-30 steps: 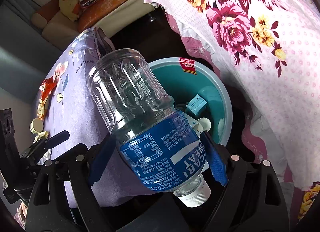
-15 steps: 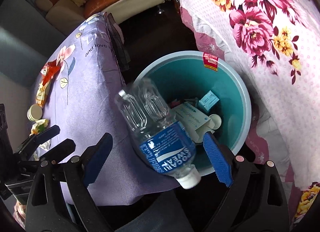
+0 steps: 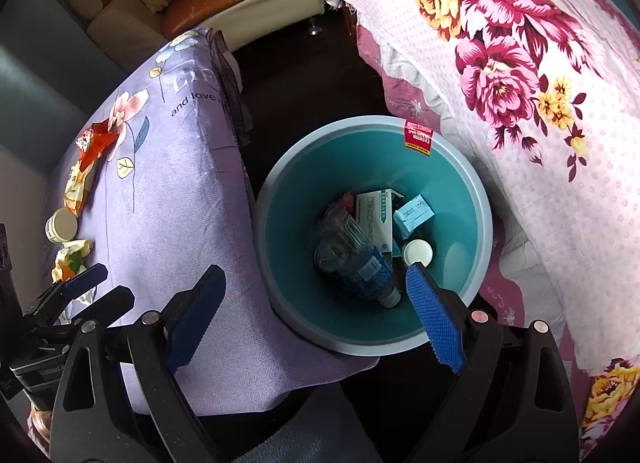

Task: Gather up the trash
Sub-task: 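Move both open tools back over the remaining trash on the bedspread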

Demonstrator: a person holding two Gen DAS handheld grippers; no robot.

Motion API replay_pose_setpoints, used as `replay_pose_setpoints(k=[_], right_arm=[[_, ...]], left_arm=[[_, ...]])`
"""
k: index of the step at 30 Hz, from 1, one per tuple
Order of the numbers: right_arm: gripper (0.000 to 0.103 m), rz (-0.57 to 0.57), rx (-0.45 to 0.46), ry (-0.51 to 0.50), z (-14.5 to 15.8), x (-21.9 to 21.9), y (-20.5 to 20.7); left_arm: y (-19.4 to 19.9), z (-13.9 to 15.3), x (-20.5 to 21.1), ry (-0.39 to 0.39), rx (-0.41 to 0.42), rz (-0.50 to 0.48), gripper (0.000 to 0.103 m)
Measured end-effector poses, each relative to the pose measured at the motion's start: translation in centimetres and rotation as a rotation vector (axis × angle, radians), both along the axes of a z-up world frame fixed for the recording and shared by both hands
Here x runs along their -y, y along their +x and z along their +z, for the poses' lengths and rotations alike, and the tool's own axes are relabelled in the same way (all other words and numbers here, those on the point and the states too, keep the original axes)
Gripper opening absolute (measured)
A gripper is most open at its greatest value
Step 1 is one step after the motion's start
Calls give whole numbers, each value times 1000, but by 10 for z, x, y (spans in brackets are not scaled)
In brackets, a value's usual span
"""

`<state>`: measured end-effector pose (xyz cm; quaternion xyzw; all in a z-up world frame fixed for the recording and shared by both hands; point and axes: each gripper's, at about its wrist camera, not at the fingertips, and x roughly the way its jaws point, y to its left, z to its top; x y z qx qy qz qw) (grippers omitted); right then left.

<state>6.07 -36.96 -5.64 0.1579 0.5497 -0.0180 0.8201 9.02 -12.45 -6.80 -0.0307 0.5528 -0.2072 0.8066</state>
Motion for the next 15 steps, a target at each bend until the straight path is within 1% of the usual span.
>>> replay_pose_setpoints(k=[4, 6, 9, 13, 15], right_arm=[[88, 47, 12, -7, 6, -21, 4], [88, 89, 11, -23, 9, -38, 7], [88, 176, 5, -69, 13, -71, 14], [88, 288, -9, -67, 20, -118, 26], [88, 344, -3, -78, 25, -145, 33]], left_arm=[[-3, 9, -22, -4, 23, 27, 94], [-5, 14, -36, -12, 31, 46, 94], [-10, 22, -63, -20, 50, 79, 94], [-18, 26, -108, -27, 60, 139, 94], [-22, 25, -135, -32, 60, 184, 94]])
